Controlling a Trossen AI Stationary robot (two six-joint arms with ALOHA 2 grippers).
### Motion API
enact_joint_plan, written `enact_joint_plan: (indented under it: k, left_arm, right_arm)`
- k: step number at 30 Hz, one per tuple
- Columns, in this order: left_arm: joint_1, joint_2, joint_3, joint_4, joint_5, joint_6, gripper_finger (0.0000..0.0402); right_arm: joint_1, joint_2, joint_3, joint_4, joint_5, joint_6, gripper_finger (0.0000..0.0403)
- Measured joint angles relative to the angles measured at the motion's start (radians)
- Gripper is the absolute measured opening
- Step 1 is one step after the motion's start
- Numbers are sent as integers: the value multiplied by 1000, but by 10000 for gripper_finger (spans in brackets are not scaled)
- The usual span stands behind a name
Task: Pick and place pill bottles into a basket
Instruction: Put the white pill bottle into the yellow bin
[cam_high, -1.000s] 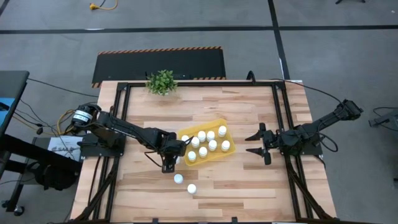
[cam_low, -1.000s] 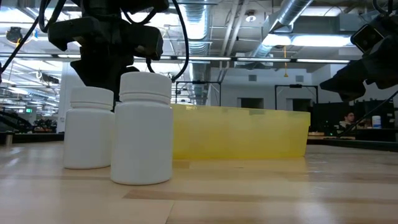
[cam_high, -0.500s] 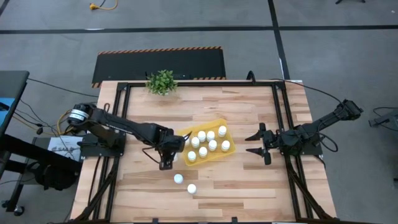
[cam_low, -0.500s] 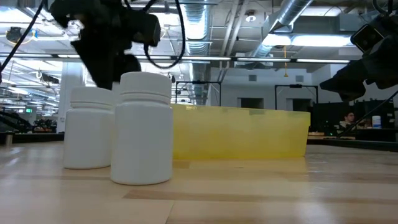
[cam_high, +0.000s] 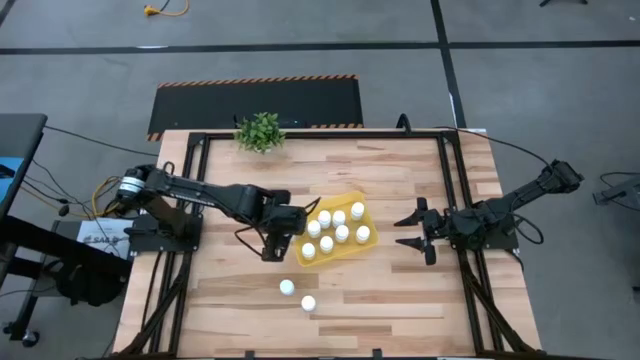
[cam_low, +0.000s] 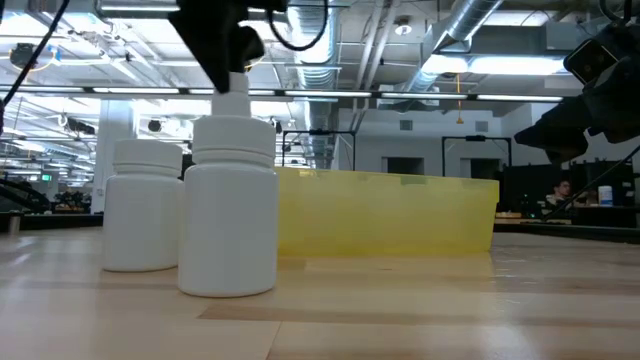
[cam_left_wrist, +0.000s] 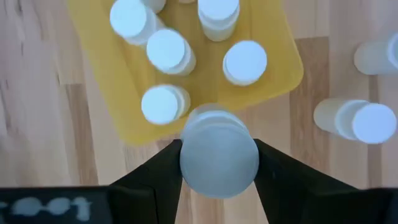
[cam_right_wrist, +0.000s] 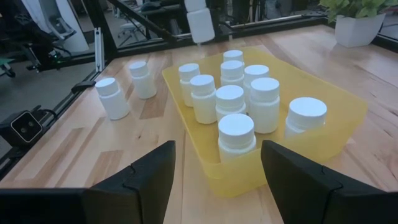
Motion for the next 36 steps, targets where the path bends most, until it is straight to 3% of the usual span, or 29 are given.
enact_joint_plan:
  k: [11,36]
  left_arm:
    - [11,107,118,5,-8,95,164]
    - [28,121,31,104,-10,56,165]
  right_arm:
    - [0,0,0,0,0,0,230]
    - [0,0,0,0,0,0,230]
